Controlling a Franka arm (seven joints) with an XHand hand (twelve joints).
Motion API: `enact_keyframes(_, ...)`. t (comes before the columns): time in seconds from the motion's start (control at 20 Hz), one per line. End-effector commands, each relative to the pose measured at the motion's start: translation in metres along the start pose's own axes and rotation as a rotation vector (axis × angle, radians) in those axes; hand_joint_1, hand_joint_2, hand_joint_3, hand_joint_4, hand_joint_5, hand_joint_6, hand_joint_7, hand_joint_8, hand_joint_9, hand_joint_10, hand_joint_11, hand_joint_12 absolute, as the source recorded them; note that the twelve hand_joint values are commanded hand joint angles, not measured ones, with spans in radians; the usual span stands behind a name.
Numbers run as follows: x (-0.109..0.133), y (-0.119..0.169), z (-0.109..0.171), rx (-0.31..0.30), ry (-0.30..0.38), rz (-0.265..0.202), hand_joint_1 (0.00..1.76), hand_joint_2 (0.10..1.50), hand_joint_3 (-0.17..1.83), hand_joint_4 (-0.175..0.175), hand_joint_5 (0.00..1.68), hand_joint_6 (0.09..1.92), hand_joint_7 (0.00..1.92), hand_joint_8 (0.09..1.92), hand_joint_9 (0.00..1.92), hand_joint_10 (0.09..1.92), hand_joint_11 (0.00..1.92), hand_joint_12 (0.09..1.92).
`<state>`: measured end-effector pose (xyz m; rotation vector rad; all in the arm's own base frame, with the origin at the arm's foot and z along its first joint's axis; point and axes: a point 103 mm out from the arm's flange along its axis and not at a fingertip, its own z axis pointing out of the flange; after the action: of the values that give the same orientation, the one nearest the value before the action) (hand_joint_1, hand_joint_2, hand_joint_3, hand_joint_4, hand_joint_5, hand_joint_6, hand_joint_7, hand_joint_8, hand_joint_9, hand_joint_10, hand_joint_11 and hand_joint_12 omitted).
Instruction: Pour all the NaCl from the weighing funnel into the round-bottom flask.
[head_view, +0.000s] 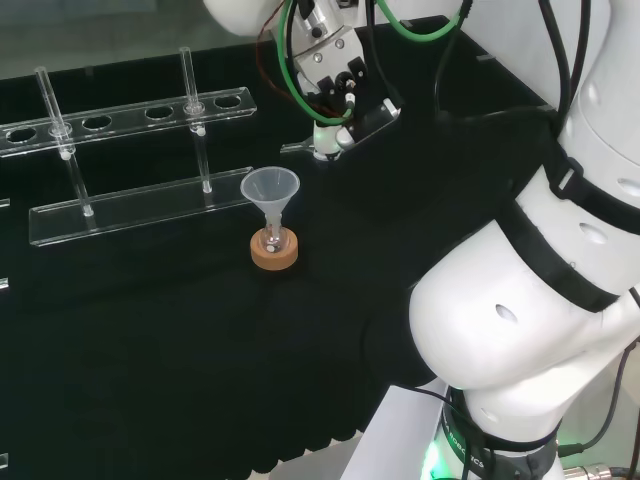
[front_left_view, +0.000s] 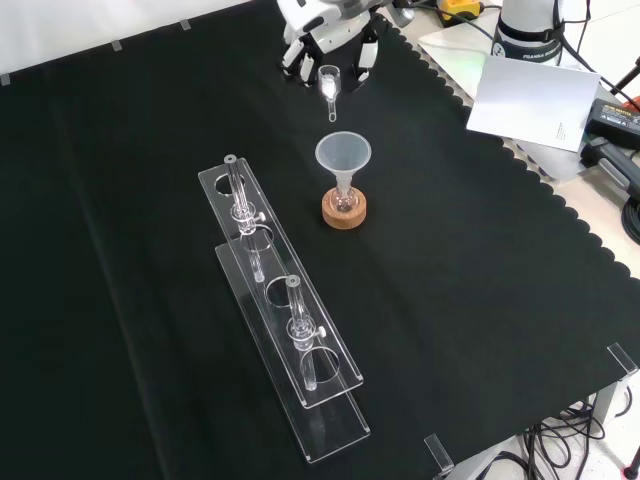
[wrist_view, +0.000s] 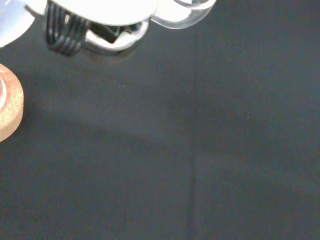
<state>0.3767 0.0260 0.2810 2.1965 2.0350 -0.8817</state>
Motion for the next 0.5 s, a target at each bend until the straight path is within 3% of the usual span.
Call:
enact_keyframes(0.05, 0.0063, -0.0019, 0.0017, 0.009, -0.011, -0.001, 1.14, 0.70, 0.51, 0.175, 1.36, 0.45, 0.66, 0.68, 1.11, 0.25, 0.98, 0.93)
enact_keyframes(0.45, 0.0127, -0.0006, 0.0022, 0.032, -0.067, 0.000, 1.14, 0.70, 0.51, 0.175, 1.36, 0.45, 0.66, 0.68, 1.11, 0.24, 0.98, 0.93)
enact_keyframes(0.5, 0.0118, 0.0018, 0.0049, 0.035, -0.124, 0.000, 1.14, 0.70, 0.52, 0.175, 1.36, 0.45, 0.66, 0.68, 1.11, 0.24, 0.98, 0.93)
